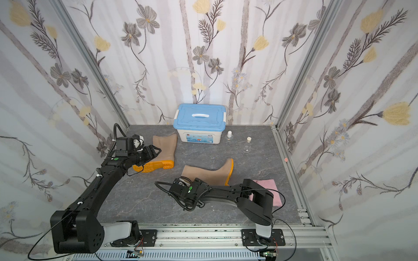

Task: Wipe the rubber boots with a cloth
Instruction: Place the rubber boot at the center of the board, then adjust the rubber boot at the center of the board.

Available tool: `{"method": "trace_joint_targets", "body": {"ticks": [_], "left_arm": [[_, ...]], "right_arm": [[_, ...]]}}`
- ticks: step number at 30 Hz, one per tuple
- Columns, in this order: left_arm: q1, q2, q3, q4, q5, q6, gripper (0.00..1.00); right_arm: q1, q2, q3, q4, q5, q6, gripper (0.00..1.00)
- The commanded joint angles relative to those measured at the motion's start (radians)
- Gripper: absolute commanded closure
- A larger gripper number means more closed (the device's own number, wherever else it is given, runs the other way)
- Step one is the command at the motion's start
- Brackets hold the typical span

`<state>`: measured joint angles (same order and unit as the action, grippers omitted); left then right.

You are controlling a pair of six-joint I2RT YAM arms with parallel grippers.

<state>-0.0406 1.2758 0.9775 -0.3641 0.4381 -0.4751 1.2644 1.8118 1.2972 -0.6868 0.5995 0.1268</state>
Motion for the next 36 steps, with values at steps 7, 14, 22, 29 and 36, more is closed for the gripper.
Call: {"method": "trace_joint_targets", "body": {"ticks": [7, 14, 22, 29, 36], "left_arm": [[-0.151, 0.046, -0.035, -0.041, -0.008, 0.039, 0.25], [-0.254, 0.169, 0.025, -0.161, -0.117, 0.094, 0.26], [-0.274, 0.227, 0.021, -0.141, -0.124, 0.089, 0.26], [-0.277, 0.246, 0.007, -0.111, -0.113, 0.076, 0.26], [-0.278, 0.275, -0.015, -0.047, -0.073, 0.055, 0.26]], "right_arm": [[-0.386, -0.302, 0.034, -0.232, -0.244, 0.427, 0.14], [-0.642, -0.329, -0.127, -0.091, -0.424, 0.595, 0.13], [-0.727, -0.166, -0.158, 0.077, -0.495, 0.665, 0.12], [-0.797, -0.03, -0.125, 0.195, -0.551, 0.625, 0.28], [-0.808, -0.031, -0.034, 0.114, -0.507, 0.463, 0.53]]}}
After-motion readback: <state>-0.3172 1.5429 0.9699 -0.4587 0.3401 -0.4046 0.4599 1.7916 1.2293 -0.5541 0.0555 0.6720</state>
